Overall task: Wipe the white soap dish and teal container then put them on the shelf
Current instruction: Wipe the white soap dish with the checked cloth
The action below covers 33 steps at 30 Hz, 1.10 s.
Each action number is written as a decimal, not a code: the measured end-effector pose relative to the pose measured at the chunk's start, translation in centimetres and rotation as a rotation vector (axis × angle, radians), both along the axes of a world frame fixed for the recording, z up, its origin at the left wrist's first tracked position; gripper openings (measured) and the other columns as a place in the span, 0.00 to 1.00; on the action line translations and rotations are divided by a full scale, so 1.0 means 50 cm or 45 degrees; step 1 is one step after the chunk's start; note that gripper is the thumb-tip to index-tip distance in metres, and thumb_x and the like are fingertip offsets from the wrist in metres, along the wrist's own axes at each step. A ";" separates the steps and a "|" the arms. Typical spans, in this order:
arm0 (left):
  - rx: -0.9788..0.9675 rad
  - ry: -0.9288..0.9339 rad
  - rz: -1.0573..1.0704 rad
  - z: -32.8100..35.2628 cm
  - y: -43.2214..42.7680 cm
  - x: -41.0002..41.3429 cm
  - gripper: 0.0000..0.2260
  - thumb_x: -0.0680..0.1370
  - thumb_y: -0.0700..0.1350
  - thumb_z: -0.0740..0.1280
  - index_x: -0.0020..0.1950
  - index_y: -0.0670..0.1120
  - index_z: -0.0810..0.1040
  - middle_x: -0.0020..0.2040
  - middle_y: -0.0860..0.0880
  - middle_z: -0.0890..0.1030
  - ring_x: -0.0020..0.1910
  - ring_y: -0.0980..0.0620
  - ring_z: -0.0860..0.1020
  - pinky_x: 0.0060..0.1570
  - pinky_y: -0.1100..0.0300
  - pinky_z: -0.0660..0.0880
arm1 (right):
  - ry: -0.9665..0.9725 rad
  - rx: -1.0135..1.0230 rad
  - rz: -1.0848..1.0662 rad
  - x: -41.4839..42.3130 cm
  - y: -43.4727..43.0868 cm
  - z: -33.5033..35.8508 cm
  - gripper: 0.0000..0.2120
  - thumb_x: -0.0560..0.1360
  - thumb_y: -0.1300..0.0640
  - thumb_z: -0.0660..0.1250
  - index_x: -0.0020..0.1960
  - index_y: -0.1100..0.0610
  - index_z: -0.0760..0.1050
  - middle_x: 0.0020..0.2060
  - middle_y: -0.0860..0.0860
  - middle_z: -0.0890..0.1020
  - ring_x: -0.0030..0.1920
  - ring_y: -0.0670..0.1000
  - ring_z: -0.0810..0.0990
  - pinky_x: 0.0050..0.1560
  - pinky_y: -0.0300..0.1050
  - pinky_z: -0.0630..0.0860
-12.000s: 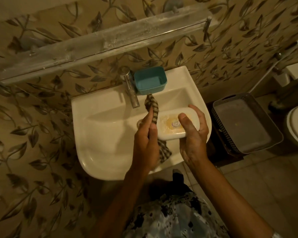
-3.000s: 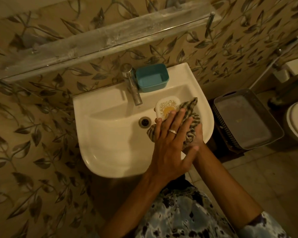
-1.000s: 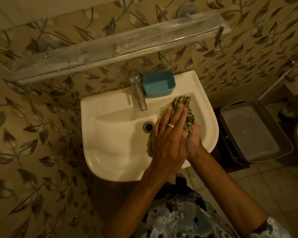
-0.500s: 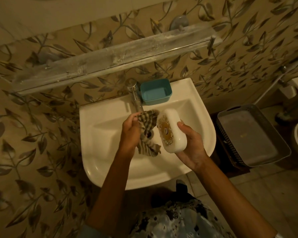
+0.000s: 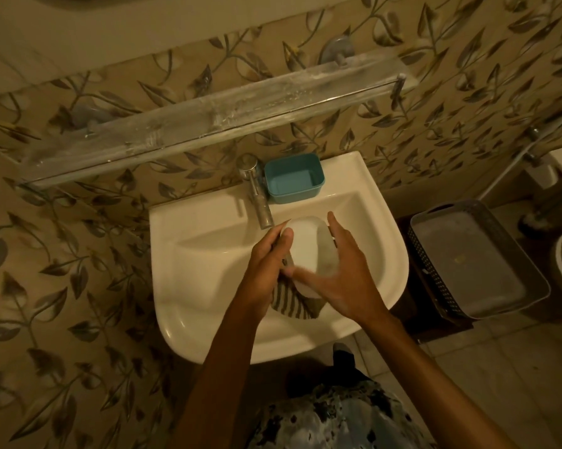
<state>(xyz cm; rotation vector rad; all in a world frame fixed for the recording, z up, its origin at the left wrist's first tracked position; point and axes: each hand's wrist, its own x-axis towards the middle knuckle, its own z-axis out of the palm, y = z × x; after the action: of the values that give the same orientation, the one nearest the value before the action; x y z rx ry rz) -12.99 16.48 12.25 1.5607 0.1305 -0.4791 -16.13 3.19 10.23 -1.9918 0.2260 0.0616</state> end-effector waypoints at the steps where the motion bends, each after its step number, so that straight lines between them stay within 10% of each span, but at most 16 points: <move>1: -0.033 0.001 -0.003 0.002 0.005 0.004 0.12 0.79 0.54 0.60 0.45 0.72 0.78 0.45 0.70 0.81 0.46 0.71 0.79 0.41 0.73 0.76 | 0.024 0.149 -0.085 0.003 -0.008 0.004 0.52 0.61 0.30 0.71 0.77 0.49 0.56 0.66 0.43 0.70 0.64 0.44 0.69 0.61 0.40 0.68; 5: -0.067 -0.010 -0.019 0.001 0.009 0.006 0.09 0.76 0.57 0.61 0.50 0.67 0.79 0.52 0.61 0.83 0.54 0.62 0.80 0.54 0.58 0.74 | 0.184 1.070 -0.258 0.005 -0.030 0.007 0.25 0.76 0.41 0.61 0.67 0.54 0.73 0.61 0.58 0.80 0.60 0.58 0.79 0.62 0.58 0.76; 11: 0.184 -0.225 0.157 -0.004 -0.035 -0.013 0.16 0.79 0.55 0.61 0.66 0.55 0.72 0.62 0.55 0.78 0.59 0.58 0.76 0.60 0.55 0.75 | 0.432 1.746 -0.251 -0.006 -0.022 0.007 0.27 0.78 0.39 0.55 0.70 0.54 0.72 0.64 0.59 0.77 0.62 0.58 0.77 0.60 0.54 0.76; 25: 0.296 -0.801 0.211 0.074 -0.015 -0.015 0.21 0.77 0.36 0.65 0.69 0.47 0.69 0.65 0.50 0.75 0.63 0.58 0.74 0.60 0.63 0.74 | 0.303 1.875 -0.305 0.028 -0.026 0.012 0.29 0.78 0.43 0.58 0.75 0.55 0.63 0.75 0.60 0.64 0.75 0.62 0.61 0.75 0.61 0.57; 29: 0.419 -0.891 0.243 0.087 -0.013 -0.015 0.19 0.74 0.37 0.69 0.63 0.51 0.73 0.56 0.58 0.78 0.58 0.61 0.77 0.55 0.66 0.76 | 0.270 1.634 -0.238 0.030 -0.019 0.012 0.30 0.74 0.41 0.62 0.72 0.54 0.69 0.67 0.62 0.74 0.66 0.61 0.74 0.59 0.56 0.76; 33: 0.789 -0.881 -0.190 0.090 -0.053 -0.022 0.17 0.77 0.39 0.65 0.65 0.46 0.75 0.64 0.46 0.77 0.64 0.51 0.73 0.65 0.60 0.67 | 0.320 1.670 -0.198 0.023 0.004 0.020 0.27 0.77 0.39 0.56 0.65 0.57 0.76 0.63 0.60 0.79 0.62 0.58 0.78 0.61 0.52 0.76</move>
<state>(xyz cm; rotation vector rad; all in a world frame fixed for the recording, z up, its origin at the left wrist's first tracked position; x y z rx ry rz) -14.08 13.84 16.77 2.2711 -0.4092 0.0249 -14.99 3.40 11.23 -0.6541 0.3731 0.2804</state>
